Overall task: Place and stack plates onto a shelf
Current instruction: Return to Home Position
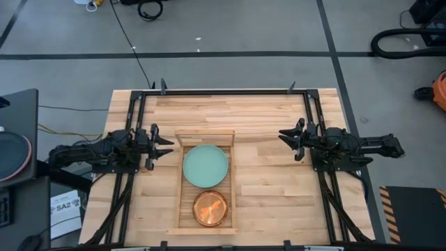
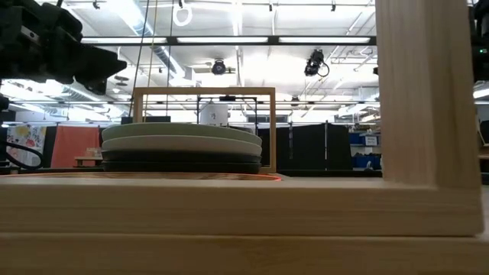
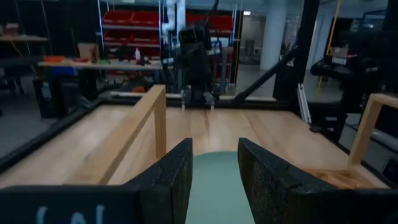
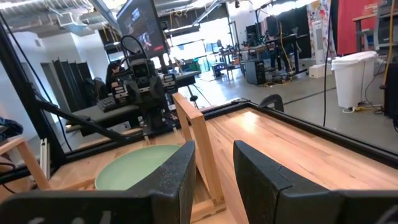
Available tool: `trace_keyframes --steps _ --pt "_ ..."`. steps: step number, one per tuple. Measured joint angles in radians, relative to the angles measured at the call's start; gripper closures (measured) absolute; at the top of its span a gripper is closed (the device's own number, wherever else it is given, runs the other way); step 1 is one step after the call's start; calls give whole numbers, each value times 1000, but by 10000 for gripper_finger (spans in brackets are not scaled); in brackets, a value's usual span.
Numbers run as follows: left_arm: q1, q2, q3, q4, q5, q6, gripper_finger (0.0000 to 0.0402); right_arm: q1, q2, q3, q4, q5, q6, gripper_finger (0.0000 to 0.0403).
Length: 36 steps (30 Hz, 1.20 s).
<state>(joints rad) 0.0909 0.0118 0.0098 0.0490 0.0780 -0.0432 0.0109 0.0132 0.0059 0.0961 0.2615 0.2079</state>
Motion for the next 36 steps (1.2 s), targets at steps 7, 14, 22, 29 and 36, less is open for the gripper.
trace_keyframes --steps 7,14,22,29,36 --pt "0 7 0 -2 0 26 267 0 0 0 -6 0 -1 288" --pt "0 8 0 -15 0 29 267 0 0 0 -39 0 -1 288" --pt "0 8 0 -12 0 18 267 0 0 0 -38 -1 -1 288" --pt "0 7 -2 38 8 8 267 0 0 0 -38 -1 -1 288" --pt "0 8 -2 43 5 7 267 0 0 0 -38 -1 -1 288"
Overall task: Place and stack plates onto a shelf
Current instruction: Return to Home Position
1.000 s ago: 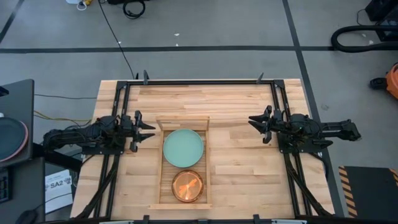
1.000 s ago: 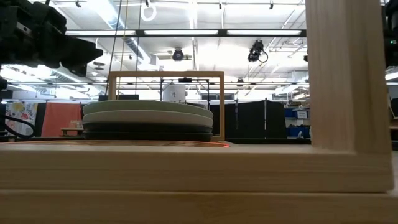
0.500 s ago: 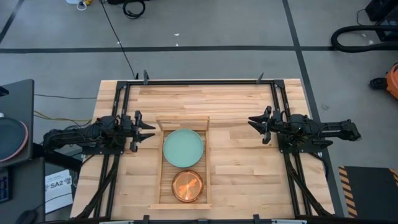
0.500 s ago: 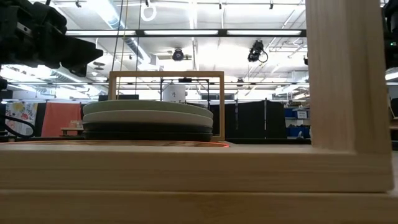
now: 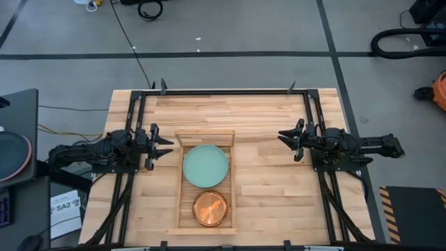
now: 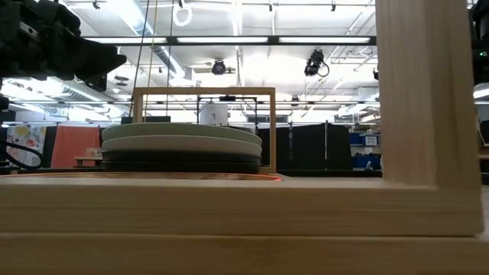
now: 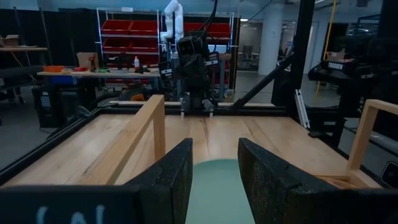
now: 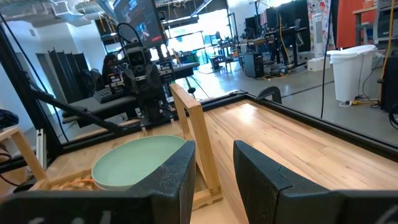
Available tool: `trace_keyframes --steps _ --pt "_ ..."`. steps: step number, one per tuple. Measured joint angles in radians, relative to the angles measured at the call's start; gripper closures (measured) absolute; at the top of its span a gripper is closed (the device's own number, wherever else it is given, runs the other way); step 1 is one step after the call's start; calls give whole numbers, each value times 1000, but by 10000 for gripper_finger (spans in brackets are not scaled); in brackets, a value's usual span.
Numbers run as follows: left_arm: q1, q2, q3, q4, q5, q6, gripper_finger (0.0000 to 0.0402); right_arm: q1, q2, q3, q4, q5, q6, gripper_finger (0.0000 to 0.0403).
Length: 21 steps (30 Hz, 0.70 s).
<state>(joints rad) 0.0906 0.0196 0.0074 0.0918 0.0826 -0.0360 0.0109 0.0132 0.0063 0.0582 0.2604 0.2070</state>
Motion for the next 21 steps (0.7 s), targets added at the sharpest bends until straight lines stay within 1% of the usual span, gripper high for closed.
trace_keyframes --steps 18,21 --pt "0 0 0 7 -2 1 267 0 0 0 0 0 0 288" --pt "0 -19 0 8 -3 1 267 0 0 0 0 0 0 288"
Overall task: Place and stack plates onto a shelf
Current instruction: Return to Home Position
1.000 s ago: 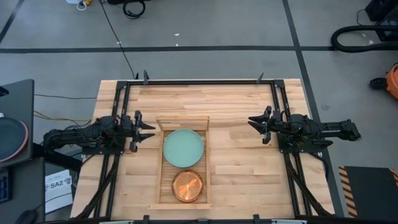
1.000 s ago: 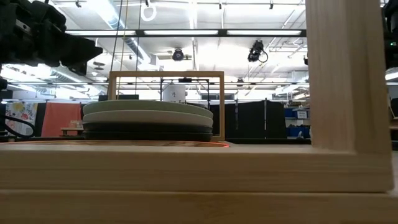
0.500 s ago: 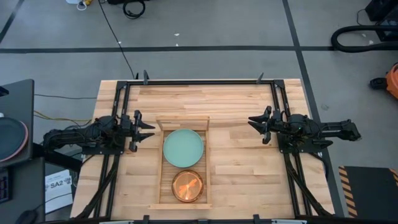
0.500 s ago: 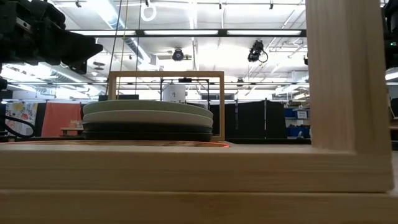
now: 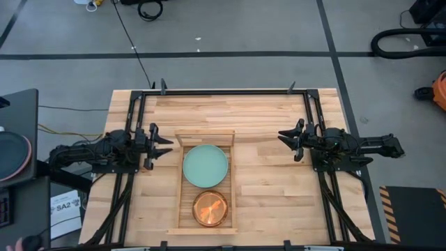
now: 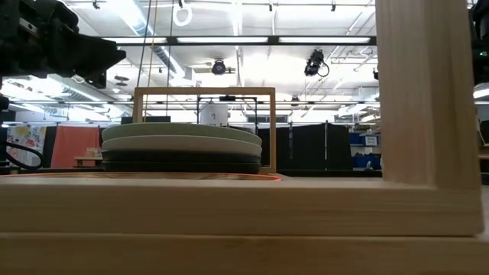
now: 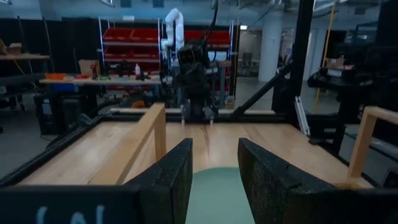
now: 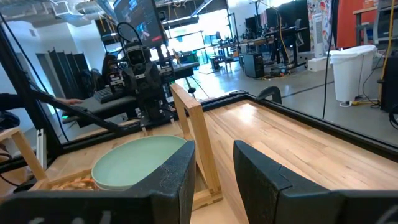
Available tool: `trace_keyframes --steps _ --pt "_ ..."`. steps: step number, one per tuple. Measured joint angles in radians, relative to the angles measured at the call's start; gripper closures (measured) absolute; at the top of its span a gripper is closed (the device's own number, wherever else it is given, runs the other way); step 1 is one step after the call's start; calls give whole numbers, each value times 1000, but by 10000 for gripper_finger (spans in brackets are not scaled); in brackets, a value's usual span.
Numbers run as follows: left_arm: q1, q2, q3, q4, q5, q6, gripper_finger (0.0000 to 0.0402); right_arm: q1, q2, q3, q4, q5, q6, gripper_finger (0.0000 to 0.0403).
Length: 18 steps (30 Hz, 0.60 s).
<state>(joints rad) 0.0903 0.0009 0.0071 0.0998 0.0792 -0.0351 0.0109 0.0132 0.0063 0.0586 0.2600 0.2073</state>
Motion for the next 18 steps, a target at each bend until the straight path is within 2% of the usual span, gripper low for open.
trace_keyframes --steps 18 --pt "0 1 0 0 0 0 267 0 0 0 0 -3 0 288"
